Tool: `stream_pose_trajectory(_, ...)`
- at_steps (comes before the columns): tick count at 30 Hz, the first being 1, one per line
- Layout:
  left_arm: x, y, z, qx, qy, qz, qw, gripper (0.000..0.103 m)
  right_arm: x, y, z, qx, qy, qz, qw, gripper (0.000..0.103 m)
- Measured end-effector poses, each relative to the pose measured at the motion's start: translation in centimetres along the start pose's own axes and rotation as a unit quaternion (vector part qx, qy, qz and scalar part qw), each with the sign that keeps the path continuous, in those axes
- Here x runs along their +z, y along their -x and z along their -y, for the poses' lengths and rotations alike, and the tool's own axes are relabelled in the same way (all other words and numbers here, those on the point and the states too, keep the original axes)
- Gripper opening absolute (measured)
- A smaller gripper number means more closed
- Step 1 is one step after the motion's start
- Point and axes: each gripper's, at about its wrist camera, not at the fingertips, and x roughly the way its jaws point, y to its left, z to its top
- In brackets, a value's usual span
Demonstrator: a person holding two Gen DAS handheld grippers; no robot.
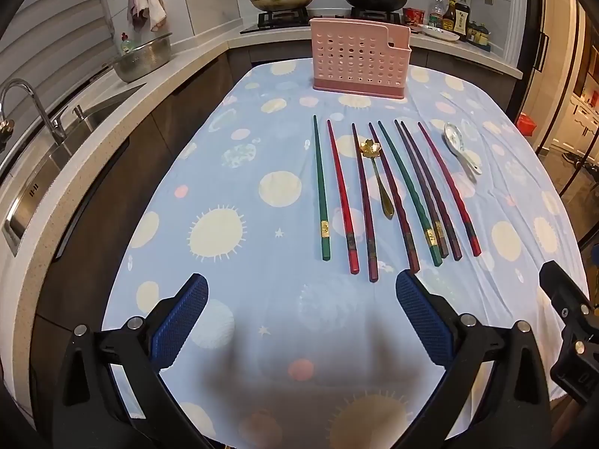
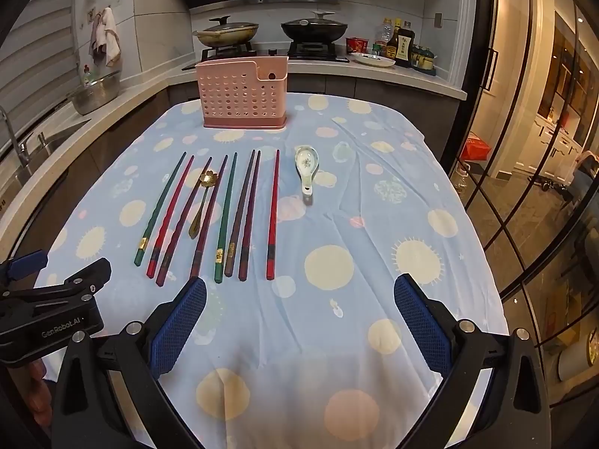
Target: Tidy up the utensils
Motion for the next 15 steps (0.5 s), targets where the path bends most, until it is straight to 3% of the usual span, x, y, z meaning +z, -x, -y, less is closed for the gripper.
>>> stream_pose_trajectory(15,-0.05,-0.2,0.06,0.002,-0.005,-0.007,1.0,0.096,-0.09,-0.1,0.04,-0.002,0.0,-0.003,1.0,0.097)
